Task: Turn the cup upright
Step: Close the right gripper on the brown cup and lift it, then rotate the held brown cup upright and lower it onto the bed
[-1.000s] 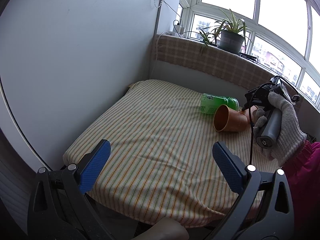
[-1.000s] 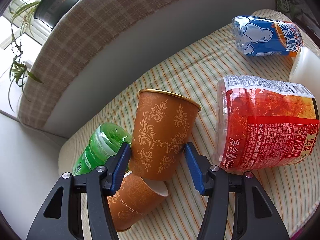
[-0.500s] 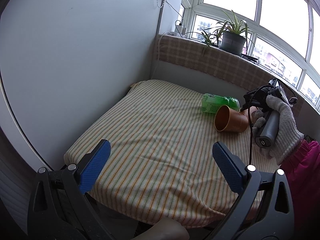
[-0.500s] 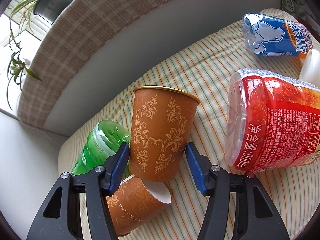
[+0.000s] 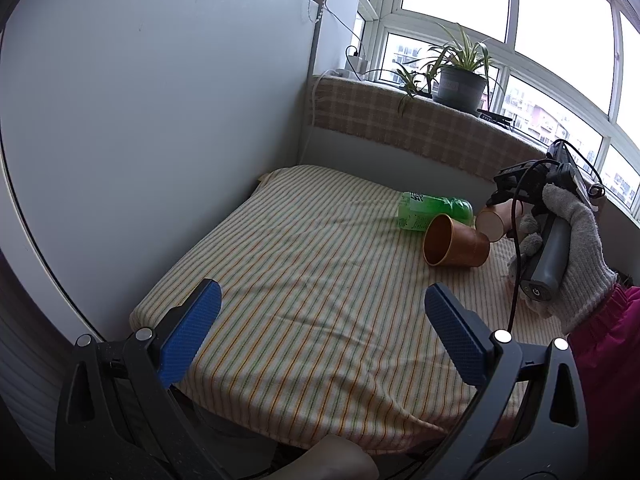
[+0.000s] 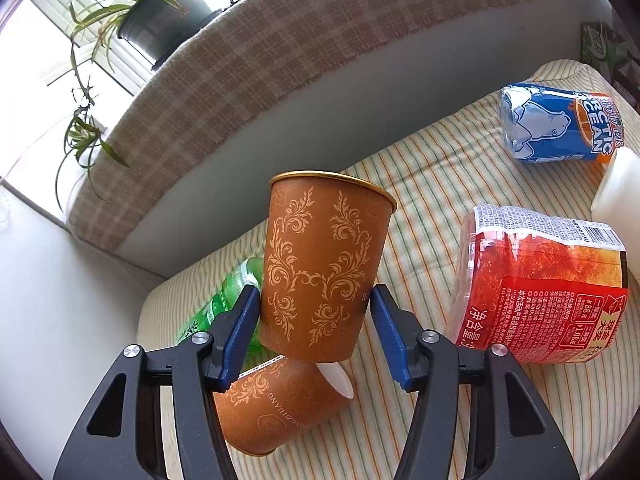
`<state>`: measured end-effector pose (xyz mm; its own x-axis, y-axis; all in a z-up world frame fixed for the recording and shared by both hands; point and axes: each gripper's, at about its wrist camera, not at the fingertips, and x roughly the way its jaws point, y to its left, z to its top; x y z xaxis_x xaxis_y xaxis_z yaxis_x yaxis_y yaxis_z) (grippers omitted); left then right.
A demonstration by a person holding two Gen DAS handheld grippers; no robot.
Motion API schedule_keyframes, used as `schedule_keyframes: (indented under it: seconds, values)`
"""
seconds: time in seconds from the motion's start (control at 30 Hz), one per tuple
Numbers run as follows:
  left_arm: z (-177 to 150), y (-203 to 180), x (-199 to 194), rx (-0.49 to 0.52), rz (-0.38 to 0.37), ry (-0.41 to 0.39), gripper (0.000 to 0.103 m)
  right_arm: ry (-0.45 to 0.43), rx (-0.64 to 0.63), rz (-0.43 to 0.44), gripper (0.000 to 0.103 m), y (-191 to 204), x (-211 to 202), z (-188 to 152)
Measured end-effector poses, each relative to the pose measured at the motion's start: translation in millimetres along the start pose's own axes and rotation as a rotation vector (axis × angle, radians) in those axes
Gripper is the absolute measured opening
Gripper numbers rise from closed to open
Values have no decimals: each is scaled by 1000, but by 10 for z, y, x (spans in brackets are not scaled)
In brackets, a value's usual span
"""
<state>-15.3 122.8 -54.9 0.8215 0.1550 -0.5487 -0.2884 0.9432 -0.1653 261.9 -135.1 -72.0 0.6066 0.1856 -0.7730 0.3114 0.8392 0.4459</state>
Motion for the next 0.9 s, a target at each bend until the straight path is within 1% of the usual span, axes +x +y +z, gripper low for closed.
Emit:
schedule_keyframes:
  seconds: [0.2, 0.33, 0.53, 0.77, 0.9]
  values:
    - [16, -74, -59, 15, -1, -12, 103, 0, -59, 70, 56, 5, -212, -26]
    - [31, -135, -75, 22, -7, -16, 103, 19, -124, 132, 56, -18, -358, -64]
    - [50, -290, -58, 43, -29, -11, 103, 57, -225, 217, 56, -157, -671, -182]
    - [26, -517, -11, 71, -71, 14, 103, 126, -325, 261, 56, -427, -976, -379]
    - [16, -628, 36, 81, -101, 41, 103, 159, -371, 242, 56, -633, -1058, -492]
